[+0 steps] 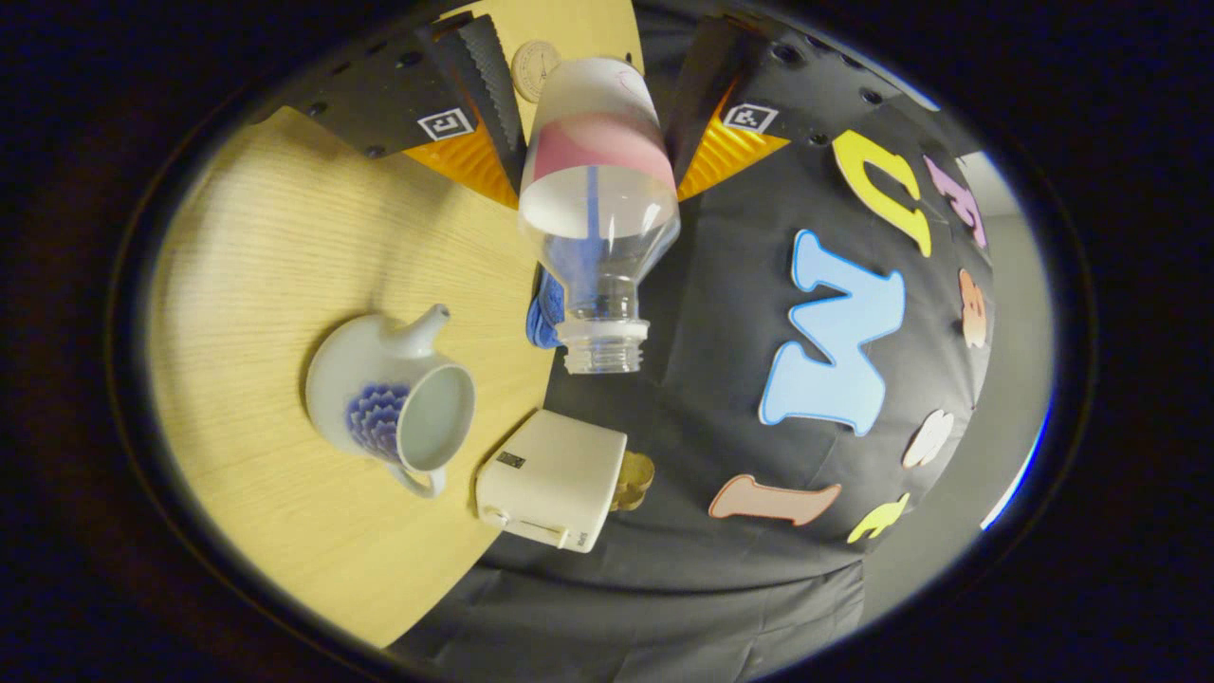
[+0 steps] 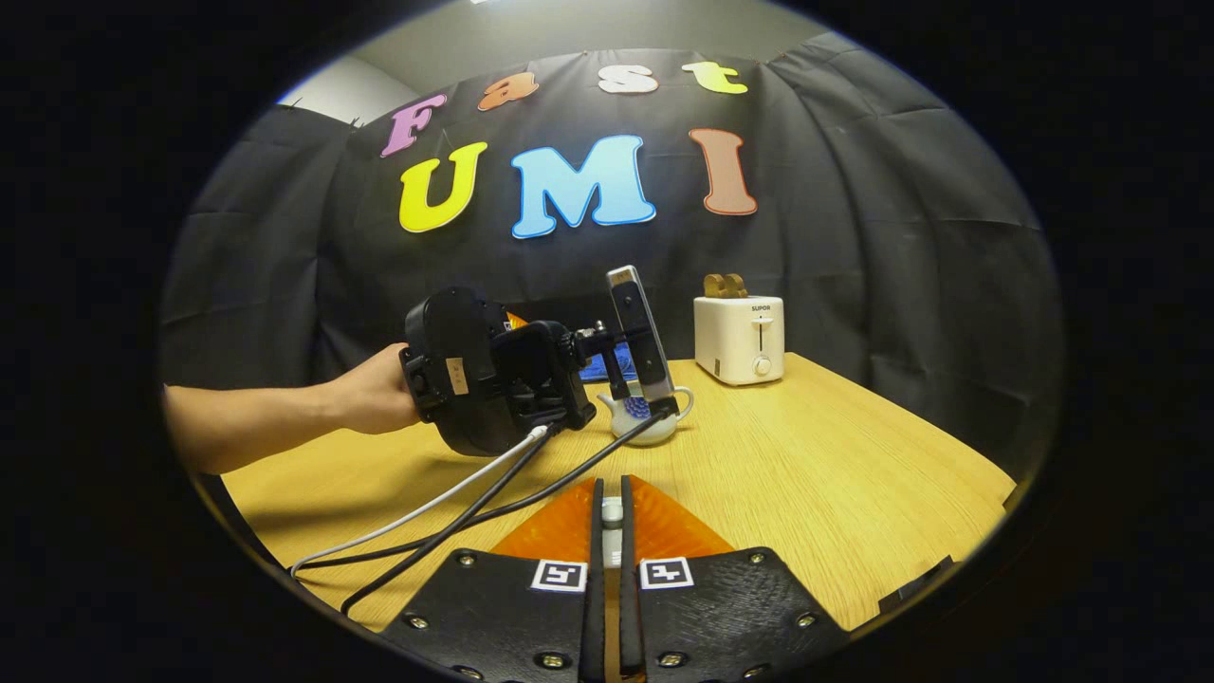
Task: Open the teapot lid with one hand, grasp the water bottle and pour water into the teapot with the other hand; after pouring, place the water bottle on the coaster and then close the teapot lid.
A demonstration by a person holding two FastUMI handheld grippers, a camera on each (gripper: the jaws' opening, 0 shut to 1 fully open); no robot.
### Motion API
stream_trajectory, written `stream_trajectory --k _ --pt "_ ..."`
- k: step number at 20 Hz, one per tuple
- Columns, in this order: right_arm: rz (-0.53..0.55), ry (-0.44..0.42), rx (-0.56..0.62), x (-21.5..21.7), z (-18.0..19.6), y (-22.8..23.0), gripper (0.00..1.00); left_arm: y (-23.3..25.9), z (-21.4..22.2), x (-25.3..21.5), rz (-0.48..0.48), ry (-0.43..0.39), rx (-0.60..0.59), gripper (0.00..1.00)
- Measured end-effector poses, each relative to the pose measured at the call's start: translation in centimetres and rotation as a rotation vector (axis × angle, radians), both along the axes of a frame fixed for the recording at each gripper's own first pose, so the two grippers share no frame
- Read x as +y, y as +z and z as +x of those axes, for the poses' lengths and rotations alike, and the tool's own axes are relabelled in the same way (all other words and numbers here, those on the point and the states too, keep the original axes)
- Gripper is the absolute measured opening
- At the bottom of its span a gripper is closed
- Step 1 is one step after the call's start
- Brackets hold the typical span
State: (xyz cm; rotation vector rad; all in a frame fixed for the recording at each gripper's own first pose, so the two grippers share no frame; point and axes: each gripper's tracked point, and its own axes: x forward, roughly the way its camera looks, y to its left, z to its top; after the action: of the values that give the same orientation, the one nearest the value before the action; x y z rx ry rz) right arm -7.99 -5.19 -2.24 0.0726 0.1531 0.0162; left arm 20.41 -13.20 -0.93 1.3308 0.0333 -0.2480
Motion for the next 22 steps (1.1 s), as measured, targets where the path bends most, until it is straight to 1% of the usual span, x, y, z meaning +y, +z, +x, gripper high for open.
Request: stream_trajectory --k 3,7,9,13,18,22 --pt "0.001 -0.001 0.0 -0.1 0.0 0.0 0.06 -0.2 0.1 -0.3 0.092 -0.007 -0.001 0.87" --pt "0.008 -0.005 -0.003 -0.3 -0.1 -0.1 0.06 -0.4 -0.2 -0.6 0.183 -0.016 -0.009 0.87" --pt "0.011 -0.005 -0.004 -0.4 0.0 -0.1 0.06 -0.4 0.0 -0.9 0.253 -0.023 0.003 0.87" --pt "0.011 -0.004 -0.005 -0.4 -0.1 -0.1 0.06 -0.1 -0.3 -1.4 0.331 -0.031 -0.024 0.86" --pt "0.009 0.001 -0.005 -0.4 -0.1 -0.1 0.06 0.1 -0.4 -1.7 0.435 -0.036 -0.025 0.87" --pt "0.012 -0.003 -0.006 -0.6 -0.1 -0.1 0.06 0.7 -0.7 -2.2 0.504 -0.058 -0.05 0.87"
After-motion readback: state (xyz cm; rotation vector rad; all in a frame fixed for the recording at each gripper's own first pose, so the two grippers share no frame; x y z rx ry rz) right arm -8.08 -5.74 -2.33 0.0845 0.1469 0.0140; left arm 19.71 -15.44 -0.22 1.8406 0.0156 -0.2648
